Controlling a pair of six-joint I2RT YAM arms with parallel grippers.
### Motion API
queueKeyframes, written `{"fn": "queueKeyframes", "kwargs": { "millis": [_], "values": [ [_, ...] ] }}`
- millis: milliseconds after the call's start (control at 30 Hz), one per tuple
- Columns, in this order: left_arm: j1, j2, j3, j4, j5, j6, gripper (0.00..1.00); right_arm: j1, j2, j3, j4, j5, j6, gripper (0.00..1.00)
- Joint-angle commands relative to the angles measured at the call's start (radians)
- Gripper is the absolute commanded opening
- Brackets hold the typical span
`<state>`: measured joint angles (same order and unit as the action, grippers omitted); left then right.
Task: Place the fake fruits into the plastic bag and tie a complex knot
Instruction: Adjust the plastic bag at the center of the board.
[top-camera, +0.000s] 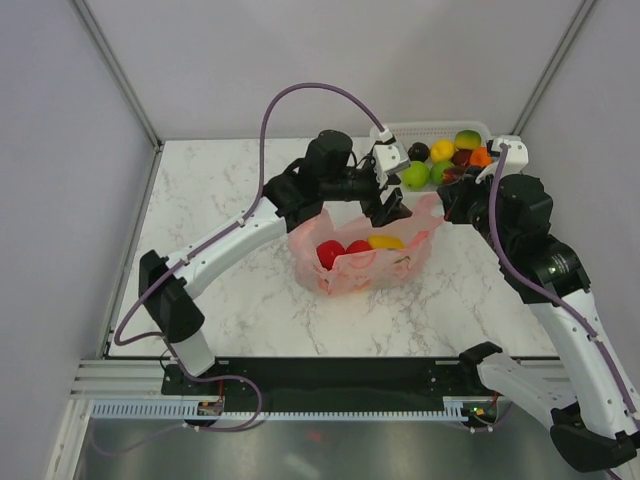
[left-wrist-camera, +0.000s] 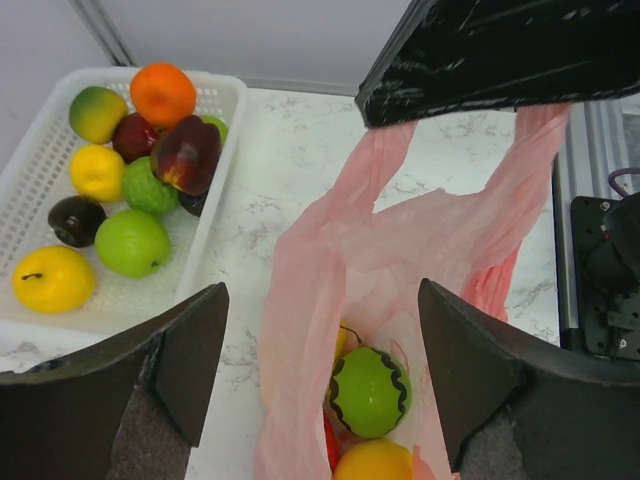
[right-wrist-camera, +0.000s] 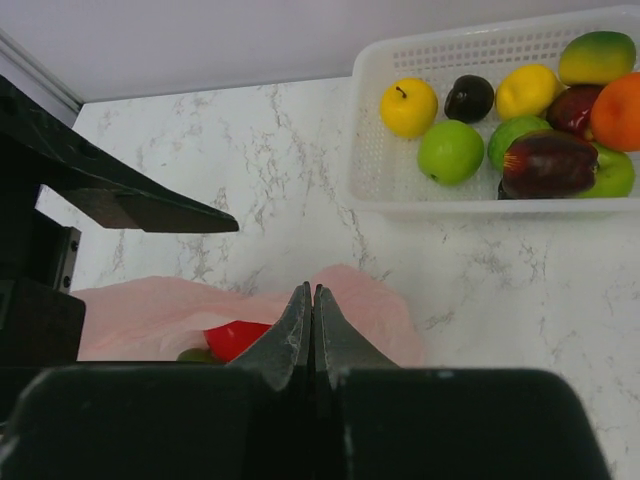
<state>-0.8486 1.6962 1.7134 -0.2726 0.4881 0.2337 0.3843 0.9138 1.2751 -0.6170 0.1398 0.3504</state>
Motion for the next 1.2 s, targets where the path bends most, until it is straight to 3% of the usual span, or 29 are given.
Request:
{"fn": "queueKeyframes", "kwargs": {
  "millis": [0, 133, 267, 400, 567, 733, 867, 900, 967, 1067, 1167],
  "values": [
    [-0.003, 0.036, 0.003, 0.036, 0.046, 0.052, 0.82, -0.002, -0.023, 0.013, -0.009, 0.05, -0.021, 0.0],
    [-0.015, 0.046, -0.032, 0.036, 0.058, 0.064, 0.78, -0.001, -0.039, 0.009, -0.018, 0.075, -0.022, 0.0],
    [-0.021, 0.039, -0.066, 0.036, 0.046, 0.069, 0.65, -0.002, -0.052, 0.004, -0.024, 0.096, -0.024, 0.0],
    [-0.03, 0.031, -0.101, 0.036, 0.044, 0.072, 0.66, -0.001, -0.055, 0.001, -0.026, 0.099, -0.024, 0.0],
    [-0.052, 0.039, -0.117, 0.042, 0.06, 0.082, 0.76, -0.002, -0.059, -0.002, -0.023, 0.099, -0.024, 0.0],
    [-0.053, 0.04, -0.112, 0.065, 0.053, 0.067, 0.73, -0.002, -0.062, -0.006, -0.024, 0.098, -0.025, 0.0],
    [-0.053, 0.037, -0.123, 0.046, 0.026, 0.075, 0.46, -0.001, -0.062, -0.008, -0.024, 0.101, -0.027, 0.0],
    [-0.053, 0.036, -0.124, 0.038, 0.024, 0.088, 0.32, -0.001, -0.062, -0.01, -0.023, 0.101, -0.028, 0.0],
    [-0.053, 0.025, -0.141, 0.027, 0.032, 0.104, 0.16, -0.002, -0.064, -0.011, -0.024, 0.103, -0.025, 0.0],
    [-0.053, -0.003, -0.172, 0.019, 0.061, 0.119, 0.04, -0.001, -0.069, -0.016, -0.02, 0.113, -0.021, 0.0],
    [-0.055, -0.047, -0.205, 0.012, 0.101, 0.118, 0.02, -0.001, -0.07, -0.02, -0.02, 0.126, -0.018, 0.0]
  ]
}}
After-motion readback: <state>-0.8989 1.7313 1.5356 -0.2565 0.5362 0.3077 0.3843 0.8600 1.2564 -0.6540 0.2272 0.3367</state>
